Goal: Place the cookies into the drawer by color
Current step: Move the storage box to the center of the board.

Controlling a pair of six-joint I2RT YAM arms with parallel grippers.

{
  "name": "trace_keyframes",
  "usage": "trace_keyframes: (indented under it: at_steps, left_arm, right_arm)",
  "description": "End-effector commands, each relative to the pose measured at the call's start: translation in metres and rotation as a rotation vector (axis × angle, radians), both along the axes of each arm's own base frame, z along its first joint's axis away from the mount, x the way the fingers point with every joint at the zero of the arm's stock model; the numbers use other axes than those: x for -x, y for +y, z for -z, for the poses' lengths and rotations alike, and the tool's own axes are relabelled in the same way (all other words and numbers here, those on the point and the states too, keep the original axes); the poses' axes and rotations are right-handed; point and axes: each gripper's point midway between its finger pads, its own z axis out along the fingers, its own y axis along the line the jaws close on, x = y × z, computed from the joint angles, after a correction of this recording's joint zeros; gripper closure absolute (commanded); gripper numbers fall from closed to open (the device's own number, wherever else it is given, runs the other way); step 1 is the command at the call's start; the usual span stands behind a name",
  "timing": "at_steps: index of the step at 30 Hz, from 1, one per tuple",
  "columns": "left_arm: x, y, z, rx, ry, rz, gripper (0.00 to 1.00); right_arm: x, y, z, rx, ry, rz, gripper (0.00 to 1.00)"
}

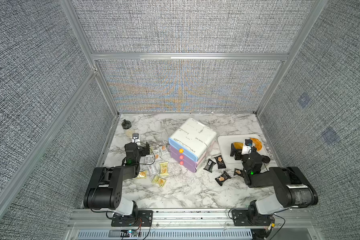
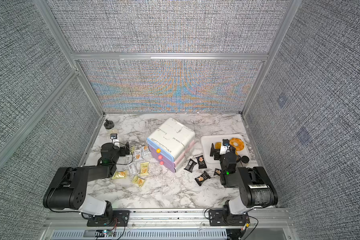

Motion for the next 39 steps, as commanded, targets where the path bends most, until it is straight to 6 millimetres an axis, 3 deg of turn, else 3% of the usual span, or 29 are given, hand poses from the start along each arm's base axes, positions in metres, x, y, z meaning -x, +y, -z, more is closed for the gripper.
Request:
trace_keyframes:
  at_steps: [1,20,24,28,32,39]
  left_arm:
    - [0.000,0.001,-0.001,0.000,-0.001,-0.007,0.01]
    - [0.000,0.001,-0.001,0.000,-0.003,-0.005,0.01]
    - [0.007,0.001,-0.024,0.000,-0.023,-0.008,0.01]
    - [0.021,0.014,-0.054,0.061,0.004,-0.115,0.01]
    - [0.037,0.007,-0.089,0.153,-0.025,-0.100,0.01]
    - [0.070,-0.018,-0.144,0.426,-0.035,-0.032,0.01]
  right_arm:
    - [-0.001,0.000,-0.004,-0.004,-0.017,0.002,0.01]
    - [0.000,0.001,-0.006,0.000,-0.026,-0.007,0.01]
    - [0.008,0.020,-0.018,0.059,-0.055,-0.081,0.01]
    - [-0.012,0.029,-0.037,0.010,0.057,-0.082,0.01]
    - [-0.012,0.050,-0.061,-0.045,0.077,-0.160,0.01]
    - [0.006,0.083,-0.105,-0.309,0.185,-0.267,0.01]
